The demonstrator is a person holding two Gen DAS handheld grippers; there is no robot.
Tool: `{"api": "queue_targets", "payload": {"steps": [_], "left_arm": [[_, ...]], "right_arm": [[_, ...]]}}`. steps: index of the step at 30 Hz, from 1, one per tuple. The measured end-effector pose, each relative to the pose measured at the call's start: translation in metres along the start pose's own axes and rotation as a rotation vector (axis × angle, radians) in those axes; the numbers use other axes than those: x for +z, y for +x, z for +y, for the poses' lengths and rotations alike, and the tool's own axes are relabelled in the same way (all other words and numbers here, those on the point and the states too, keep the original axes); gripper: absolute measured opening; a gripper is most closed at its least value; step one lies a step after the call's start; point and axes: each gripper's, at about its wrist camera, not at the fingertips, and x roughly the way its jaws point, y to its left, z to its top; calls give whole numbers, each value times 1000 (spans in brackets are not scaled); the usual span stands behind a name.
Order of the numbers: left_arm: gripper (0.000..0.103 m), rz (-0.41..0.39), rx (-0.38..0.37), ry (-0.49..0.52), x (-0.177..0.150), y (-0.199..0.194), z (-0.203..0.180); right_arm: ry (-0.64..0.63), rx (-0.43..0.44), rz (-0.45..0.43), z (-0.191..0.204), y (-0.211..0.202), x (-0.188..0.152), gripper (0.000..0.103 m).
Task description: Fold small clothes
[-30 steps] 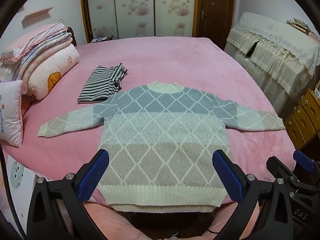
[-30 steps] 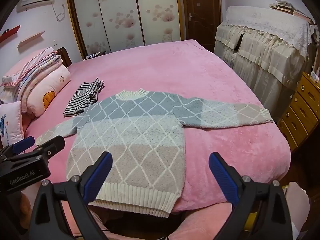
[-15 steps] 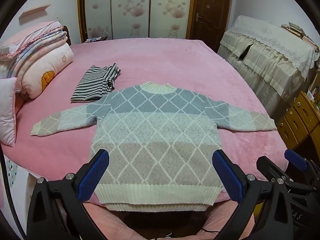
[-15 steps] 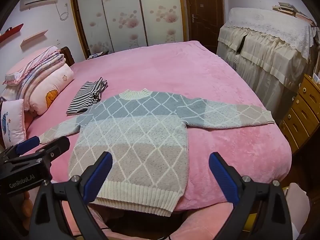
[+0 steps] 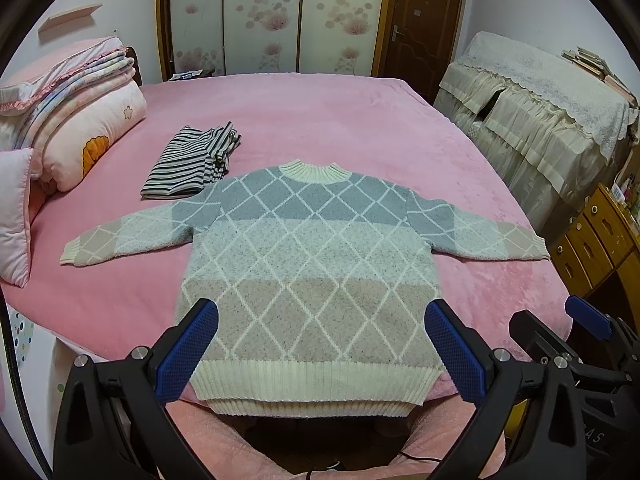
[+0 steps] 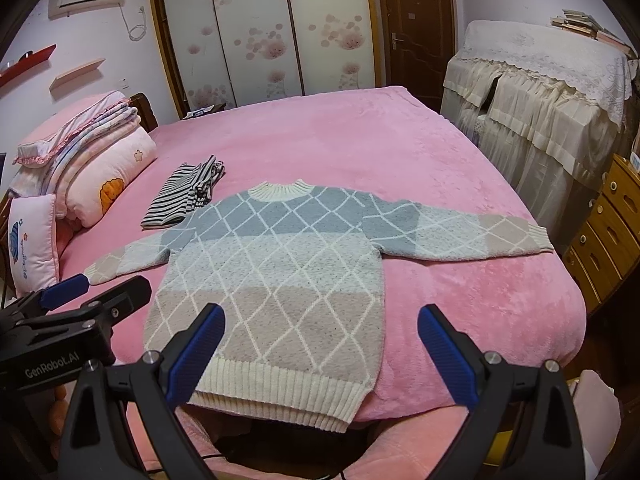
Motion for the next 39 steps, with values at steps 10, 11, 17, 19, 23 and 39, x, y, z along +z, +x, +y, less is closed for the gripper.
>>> {"api": "queue_targets", "payload": {"steps": [10, 11, 17, 19, 23, 39], "left_arm": [[102, 0, -4, -6, -3, -2, 0], [102, 0, -4, -5, -3, -2, 0], [102, 2, -8, -8, -4, -2, -1], [102, 6, -8, -9, -3, -1, -2], [102, 9, -7, -11, -2, 1, -3], [102, 23, 15, 15, 7, 8, -15]], "right_arm": [[0, 1, 10, 1, 0, -2, 98], [-1, 3, 8, 1, 1, -2, 98], [-1, 4, 9, 1, 0, -2, 98], [1, 5, 13, 1, 1, -2, 98], [2, 14, 22, 1, 4, 0, 98], [-41, 55, -51, -8, -7, 23, 98]]}}
